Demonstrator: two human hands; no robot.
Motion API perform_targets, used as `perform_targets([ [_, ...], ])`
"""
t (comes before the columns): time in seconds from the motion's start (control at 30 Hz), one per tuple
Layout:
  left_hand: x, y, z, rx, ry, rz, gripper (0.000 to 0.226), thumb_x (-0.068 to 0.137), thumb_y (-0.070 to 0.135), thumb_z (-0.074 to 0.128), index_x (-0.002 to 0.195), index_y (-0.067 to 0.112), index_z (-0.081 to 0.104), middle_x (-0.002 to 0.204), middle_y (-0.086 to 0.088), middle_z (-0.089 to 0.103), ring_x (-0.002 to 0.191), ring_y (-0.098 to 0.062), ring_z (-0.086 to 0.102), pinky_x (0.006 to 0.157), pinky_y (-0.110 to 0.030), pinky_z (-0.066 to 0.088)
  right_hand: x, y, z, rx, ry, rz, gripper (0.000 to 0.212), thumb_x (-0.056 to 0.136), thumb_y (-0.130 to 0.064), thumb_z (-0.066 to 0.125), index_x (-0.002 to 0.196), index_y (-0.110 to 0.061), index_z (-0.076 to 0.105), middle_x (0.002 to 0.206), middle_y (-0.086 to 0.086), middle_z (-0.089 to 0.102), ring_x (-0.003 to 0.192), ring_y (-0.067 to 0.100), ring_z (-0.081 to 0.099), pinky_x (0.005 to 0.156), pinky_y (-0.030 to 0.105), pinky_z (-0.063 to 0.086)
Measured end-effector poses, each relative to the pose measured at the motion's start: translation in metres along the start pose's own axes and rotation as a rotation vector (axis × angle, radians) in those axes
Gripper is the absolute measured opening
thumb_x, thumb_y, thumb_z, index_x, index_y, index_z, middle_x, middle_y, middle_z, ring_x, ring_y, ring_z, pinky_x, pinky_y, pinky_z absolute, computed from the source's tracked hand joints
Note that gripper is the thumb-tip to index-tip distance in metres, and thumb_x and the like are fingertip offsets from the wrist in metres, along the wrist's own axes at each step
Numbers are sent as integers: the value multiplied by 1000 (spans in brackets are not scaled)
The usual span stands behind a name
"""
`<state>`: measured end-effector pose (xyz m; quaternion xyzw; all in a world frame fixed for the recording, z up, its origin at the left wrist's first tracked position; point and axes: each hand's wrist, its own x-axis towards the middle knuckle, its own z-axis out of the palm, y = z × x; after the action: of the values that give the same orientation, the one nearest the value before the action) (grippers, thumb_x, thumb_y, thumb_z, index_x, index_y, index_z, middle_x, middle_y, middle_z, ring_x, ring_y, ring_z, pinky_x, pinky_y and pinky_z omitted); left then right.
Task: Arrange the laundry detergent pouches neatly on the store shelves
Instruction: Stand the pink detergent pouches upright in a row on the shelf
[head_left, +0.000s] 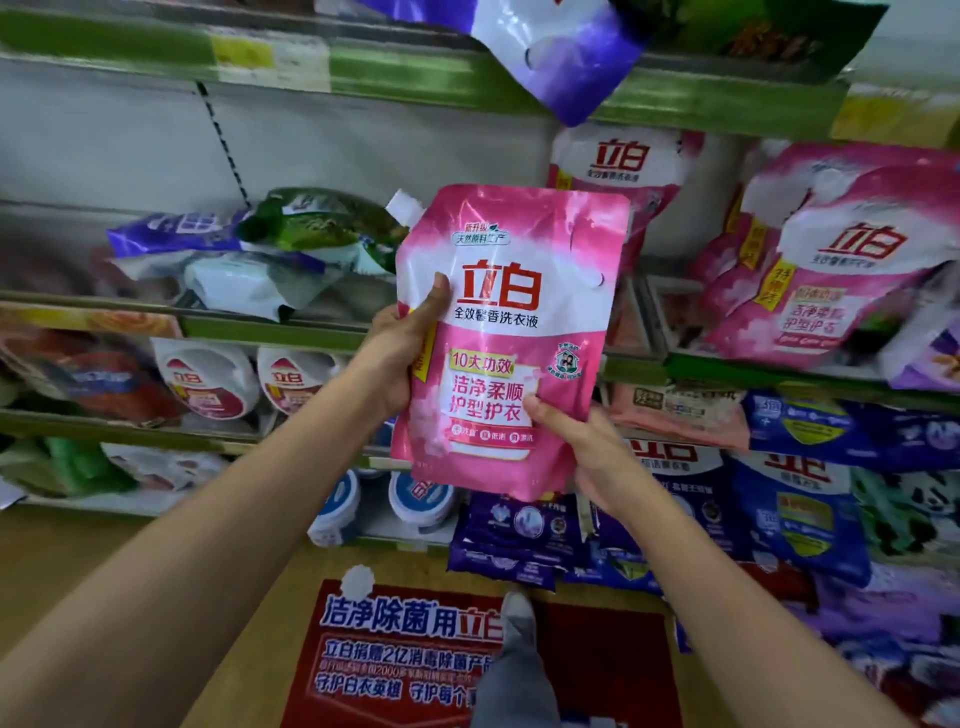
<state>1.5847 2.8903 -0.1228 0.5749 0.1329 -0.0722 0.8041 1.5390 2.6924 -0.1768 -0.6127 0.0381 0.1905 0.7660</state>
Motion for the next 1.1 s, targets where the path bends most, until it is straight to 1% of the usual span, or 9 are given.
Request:
perform_targets([
  [0.17,49,11,52,20,-30,32,34,88,40,64,106,11,67,99,-14,75,85,-30,74,66,-39,60,43,-28,-52,4,26,-34,38,72,-23,72,108,-17,65,106,3,75,102,21,70,90,43,55],
  [0.27,84,15,82,26,-16,59,33,82,46,68,93,15,71,95,-13,76,85,-30,73,75,-44,60,81,-50,-85,17,48,-55,37,71,-22,72,108,-17,65,105,4,75,104,23,69,98,49,50],
  [0.47,151,15,110,66,-19,130,98,53,69,79,127,11,54,103,-12,74,92,-33,72,87,-54,54,143,-85,-129,-27,-6,-146,33,71,-21,70,104,-16,67,96,2,77,89,19,72,84,41,58],
  [0.6,191,21,125,111,-69,268,90,64,65,74,127,4,53,101,-11,75,89,-28,74,83,-46,58,178,-99,-150,-123,-17,-283,31,73,-26,67,103,-19,66,94,-3,77,89,13,73,86,33,58],
  [0.7,215,19,139,168,-128,364,54,85,50,63,112,4,66,96,-11,76,87,-25,74,76,-35,60,198,-101,-167,-218,18,-342,30,77,-30,67,106,-23,66,100,-3,76,96,14,71,90,32,56],
  [0.8,235,1,140,194,-187,381,38,89,43,60,105,10,70,100,-9,75,91,-23,73,81,-34,58,211,-84,-184,-245,65,-379,21,83,-26,67,104,-23,67,97,-5,76,93,11,72,88,31,57],
  [0.93,254,-32,118,279,-388,359,44,72,33,71,111,13,66,110,-9,73,103,-25,69,91,-38,52,217,-66,-203,-240,-42,-368,58,65,-23,82,118,-19,62,116,2,72,109,19,67,92,33,54],
  [1.03,256,-43,105,428,-572,292,58,69,19,78,123,14,58,119,-9,69,110,-28,66,93,-42,53,218,-70,-210,-382,-90,-340,57,64,4,79,112,-21,60,111,0,73,105,14,69,91,29,55],
  [1.1,260,-42,106,446,-539,319,56,67,15,79,120,14,62,116,-8,71,107,-27,68,93,-43,54,223,-73,-213,-421,-62,-349,53,65,3,78,110,-22,63,111,0,74,106,15,69,94,32,53],
])
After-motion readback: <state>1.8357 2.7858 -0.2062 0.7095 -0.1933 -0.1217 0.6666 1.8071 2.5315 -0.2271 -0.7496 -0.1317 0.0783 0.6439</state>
